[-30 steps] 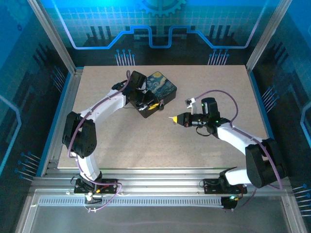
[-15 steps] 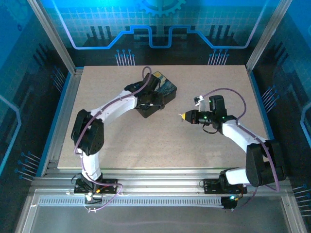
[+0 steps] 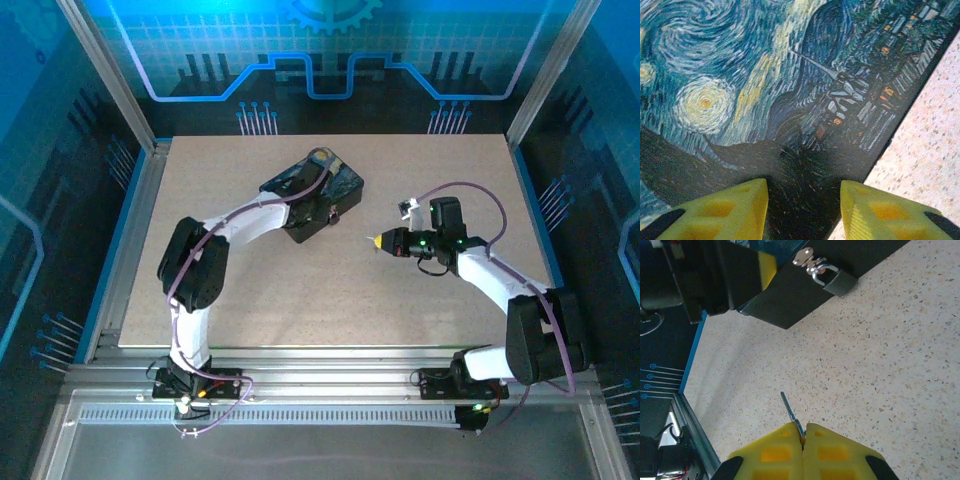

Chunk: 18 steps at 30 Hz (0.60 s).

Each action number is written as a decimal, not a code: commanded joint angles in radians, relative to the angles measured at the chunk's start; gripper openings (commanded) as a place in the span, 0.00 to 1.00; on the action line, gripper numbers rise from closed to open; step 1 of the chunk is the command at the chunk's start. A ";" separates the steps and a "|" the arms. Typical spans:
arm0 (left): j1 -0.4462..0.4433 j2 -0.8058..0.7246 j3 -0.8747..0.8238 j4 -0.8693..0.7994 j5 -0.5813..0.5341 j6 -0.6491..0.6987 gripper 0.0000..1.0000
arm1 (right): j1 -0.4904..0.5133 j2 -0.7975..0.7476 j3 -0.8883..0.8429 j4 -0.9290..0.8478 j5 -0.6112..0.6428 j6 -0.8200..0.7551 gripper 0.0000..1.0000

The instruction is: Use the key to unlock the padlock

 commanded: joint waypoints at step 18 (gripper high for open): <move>0.093 -0.440 -0.368 -0.247 0.013 -0.269 0.54 | 0.042 0.033 0.071 0.003 0.007 0.008 0.00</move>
